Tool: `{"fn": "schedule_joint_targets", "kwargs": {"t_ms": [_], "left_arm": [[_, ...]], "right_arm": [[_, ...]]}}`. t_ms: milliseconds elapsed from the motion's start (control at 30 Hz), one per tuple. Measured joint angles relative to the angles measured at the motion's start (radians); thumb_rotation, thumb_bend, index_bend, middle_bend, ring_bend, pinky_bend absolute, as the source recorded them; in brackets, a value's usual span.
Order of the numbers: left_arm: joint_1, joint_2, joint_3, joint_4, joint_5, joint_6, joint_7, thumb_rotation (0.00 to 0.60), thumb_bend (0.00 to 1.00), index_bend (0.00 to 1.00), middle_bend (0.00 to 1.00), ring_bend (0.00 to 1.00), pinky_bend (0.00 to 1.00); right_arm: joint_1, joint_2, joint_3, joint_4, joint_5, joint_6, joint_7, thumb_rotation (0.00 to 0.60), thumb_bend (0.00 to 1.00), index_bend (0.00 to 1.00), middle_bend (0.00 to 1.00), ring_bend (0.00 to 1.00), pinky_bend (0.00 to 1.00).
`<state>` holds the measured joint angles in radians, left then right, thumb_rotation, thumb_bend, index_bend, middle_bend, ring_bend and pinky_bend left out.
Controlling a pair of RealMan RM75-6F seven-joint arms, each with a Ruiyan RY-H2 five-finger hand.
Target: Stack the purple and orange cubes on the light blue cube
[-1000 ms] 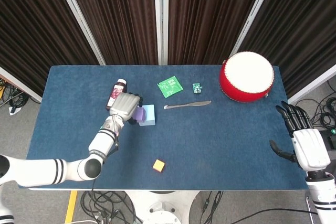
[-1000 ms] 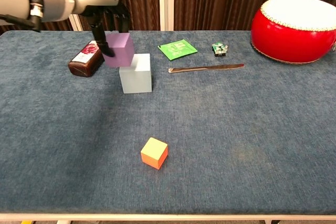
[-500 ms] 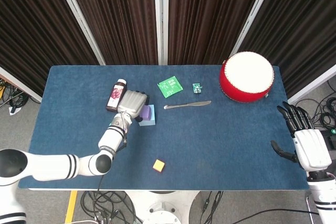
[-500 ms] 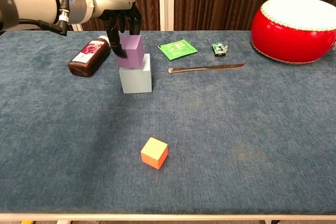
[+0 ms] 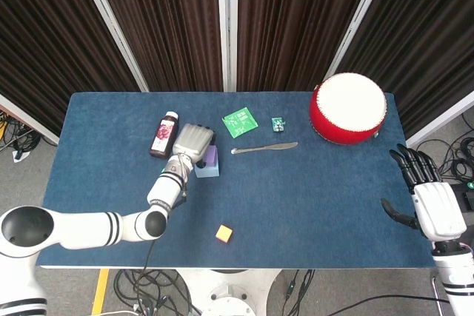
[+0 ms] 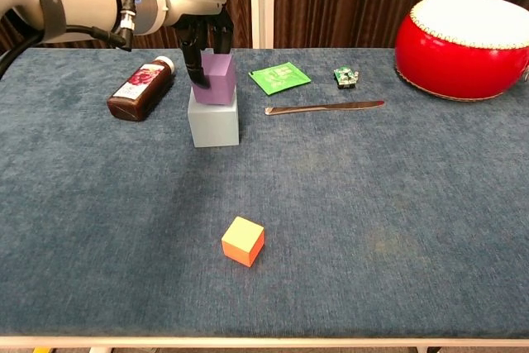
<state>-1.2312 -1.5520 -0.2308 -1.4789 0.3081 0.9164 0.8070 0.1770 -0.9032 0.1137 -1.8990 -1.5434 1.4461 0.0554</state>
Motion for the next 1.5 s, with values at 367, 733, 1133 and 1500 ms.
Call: {"fn": "schedule_joint_targets", "kwargs": {"t_ms": [367,733,1133,1500], "left_arm": [[-0.009,0.002,0.012,0.018,-0.035,-0.005,-0.009,0.6,0.22,0.52,0.45,0.36,0.43],[-0.017,-0.01,0.023,0.022,-0.038,-0.009,-0.018,0.6,0.22,0.52,0.45,0.36,0.43],[-0.017,-0.013,0.021,0.032,-0.04,-0.018,-0.043,0.6,0.18,0.32,0.41,0.35,0.41],[-0.005,0.04,0.015,-0.038,-0.026,0.02,-0.058,0.6,0.15,0.28,0.36,0.32,0.39]], "right_arm": [[0.002,0.0,0.001,-0.001,0.003,-0.003,-0.003,0.6,0.22,0.0,0.0,0.0,0.0],[0.007,0.0,0.005,-0.002,0.013,-0.01,-0.002,0.6,0.22,0.0,0.0,0.0,0.0],[0.011,-0.001,0.009,-0.007,0.023,-0.017,-0.009,0.6,0.22,0.0,0.0,0.0,0.0],[0.011,0.001,0.008,-0.007,0.025,-0.018,-0.005,0.6,0.21,0.0,0.0,0.0,0.0]]}}
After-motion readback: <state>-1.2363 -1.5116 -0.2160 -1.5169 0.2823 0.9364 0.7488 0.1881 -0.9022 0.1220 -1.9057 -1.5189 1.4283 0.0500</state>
